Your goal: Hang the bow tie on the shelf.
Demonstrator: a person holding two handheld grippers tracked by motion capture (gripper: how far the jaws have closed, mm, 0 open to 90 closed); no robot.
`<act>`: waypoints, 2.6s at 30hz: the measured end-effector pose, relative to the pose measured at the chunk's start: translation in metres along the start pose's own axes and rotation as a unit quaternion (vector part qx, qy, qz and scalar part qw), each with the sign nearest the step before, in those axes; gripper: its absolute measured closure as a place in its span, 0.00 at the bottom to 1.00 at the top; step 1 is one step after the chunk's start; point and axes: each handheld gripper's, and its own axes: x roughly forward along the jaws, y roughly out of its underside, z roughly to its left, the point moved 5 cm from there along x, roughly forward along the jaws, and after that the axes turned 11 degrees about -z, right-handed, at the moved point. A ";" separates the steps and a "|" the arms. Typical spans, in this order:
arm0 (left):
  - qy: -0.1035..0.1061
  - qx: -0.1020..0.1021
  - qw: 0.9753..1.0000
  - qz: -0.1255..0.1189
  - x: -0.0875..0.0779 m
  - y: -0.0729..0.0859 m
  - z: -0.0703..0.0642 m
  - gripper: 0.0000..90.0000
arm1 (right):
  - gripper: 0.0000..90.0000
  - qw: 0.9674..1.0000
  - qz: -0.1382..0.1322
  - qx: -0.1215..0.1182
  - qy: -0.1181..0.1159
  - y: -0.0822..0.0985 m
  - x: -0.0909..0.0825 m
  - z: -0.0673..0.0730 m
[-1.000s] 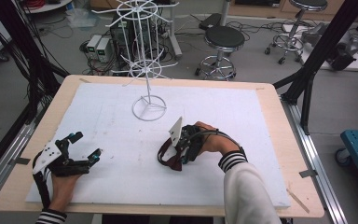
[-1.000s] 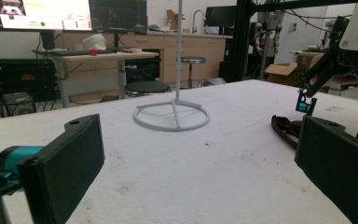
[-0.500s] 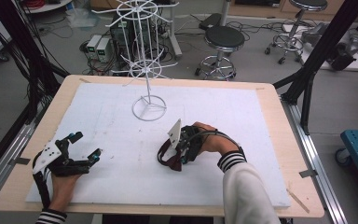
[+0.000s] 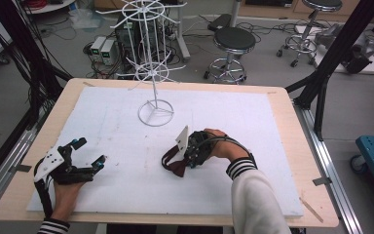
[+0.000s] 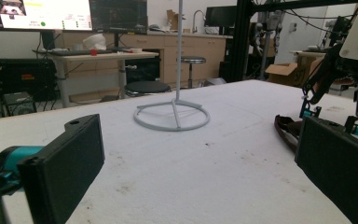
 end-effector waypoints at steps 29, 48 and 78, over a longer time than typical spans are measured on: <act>0.000 -0.003 1.000 0.000 0.000 0.000 0.000 0.02 | 0.85 0.986 -0.128 0.093 0.059 -0.014 -0.034 -0.012; -0.002 -0.004 1.000 0.000 0.000 0.000 0.001 0.02 | 0.85 0.948 -0.252 0.160 0.113 -0.017 -0.072 -0.018; -0.002 -0.003 1.000 0.000 0.000 0.000 0.001 0.02 | 0.85 0.877 -0.356 0.209 0.245 -0.013 -0.121 -0.035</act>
